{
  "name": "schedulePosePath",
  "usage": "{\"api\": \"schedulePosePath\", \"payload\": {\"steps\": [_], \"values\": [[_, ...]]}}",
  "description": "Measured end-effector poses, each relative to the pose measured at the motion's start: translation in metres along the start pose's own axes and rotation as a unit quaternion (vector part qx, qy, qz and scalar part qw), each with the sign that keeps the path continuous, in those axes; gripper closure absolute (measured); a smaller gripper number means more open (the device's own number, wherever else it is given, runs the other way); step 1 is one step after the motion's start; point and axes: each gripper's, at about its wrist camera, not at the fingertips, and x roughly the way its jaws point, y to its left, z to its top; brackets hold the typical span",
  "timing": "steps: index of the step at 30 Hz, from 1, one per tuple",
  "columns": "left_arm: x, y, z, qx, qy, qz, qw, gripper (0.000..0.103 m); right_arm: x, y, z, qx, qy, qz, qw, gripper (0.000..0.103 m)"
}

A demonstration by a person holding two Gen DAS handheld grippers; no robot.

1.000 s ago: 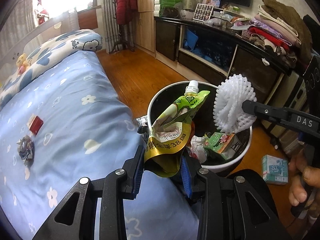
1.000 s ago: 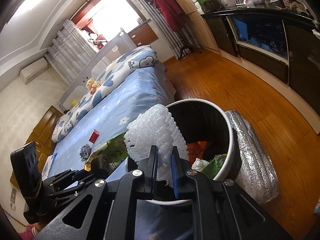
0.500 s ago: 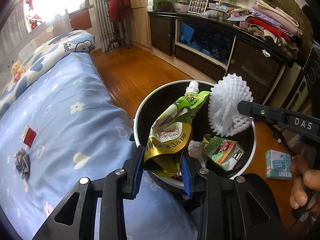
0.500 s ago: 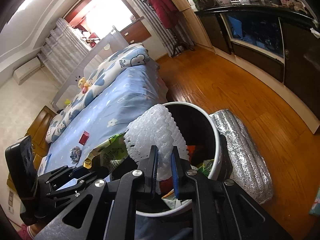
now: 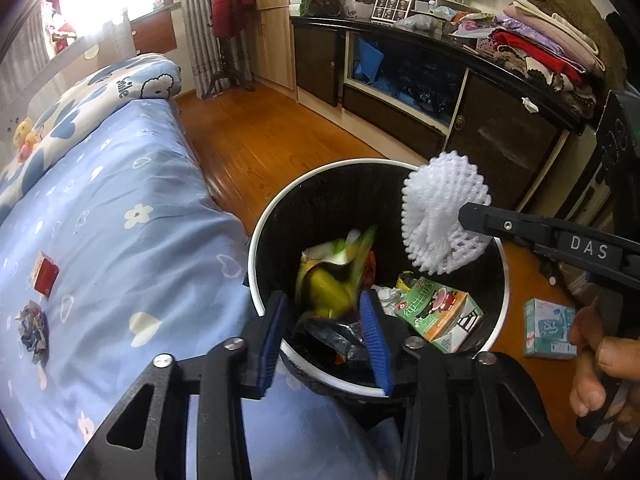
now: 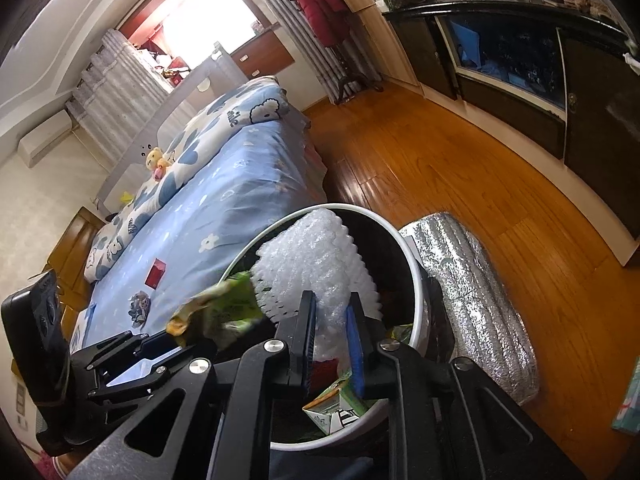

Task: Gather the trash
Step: 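Carry the pouch and foam net over the bin and open both tools, then move both open tools back toward the foil and red box on the bed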

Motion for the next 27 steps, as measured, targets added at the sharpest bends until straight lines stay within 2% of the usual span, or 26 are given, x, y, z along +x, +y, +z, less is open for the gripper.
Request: {"api": "schedulePosePath", "payload": {"steps": [1,4,8,17,23,27], "values": [[-0.001,0.001,-0.001,-0.002,-0.003,-0.002,1.0,0.057,0.0,0.001,0.0,0.0,0.001,0.0,1.0,0.082],[-0.008,0.005,-0.005,-0.014,-0.011,-0.003,0.9998,0.052,-0.002,0.003,0.0,0.003,-0.002,0.0,1.0,0.064],[-0.018,0.017,-0.016,-0.043,-0.018,-0.005,0.9989,0.05,-0.005,0.005,-0.001,0.002,-0.008,0.0,1.0,0.053],[-0.046,0.058,-0.063,-0.118,-0.028,0.017,0.9924,0.045,-0.009,0.032,-0.01,-0.014,-0.024,0.013,1.0,0.036],[-0.07,0.084,-0.096,-0.165,-0.033,0.043,0.9849,0.044,-0.006,0.069,-0.018,-0.047,-0.029,0.036,0.998,0.028],[-0.084,0.107,-0.116,-0.195,-0.034,0.064,0.9782,0.043,0.004,0.094,-0.026,-0.07,-0.015,0.052,0.996,0.027]]}}
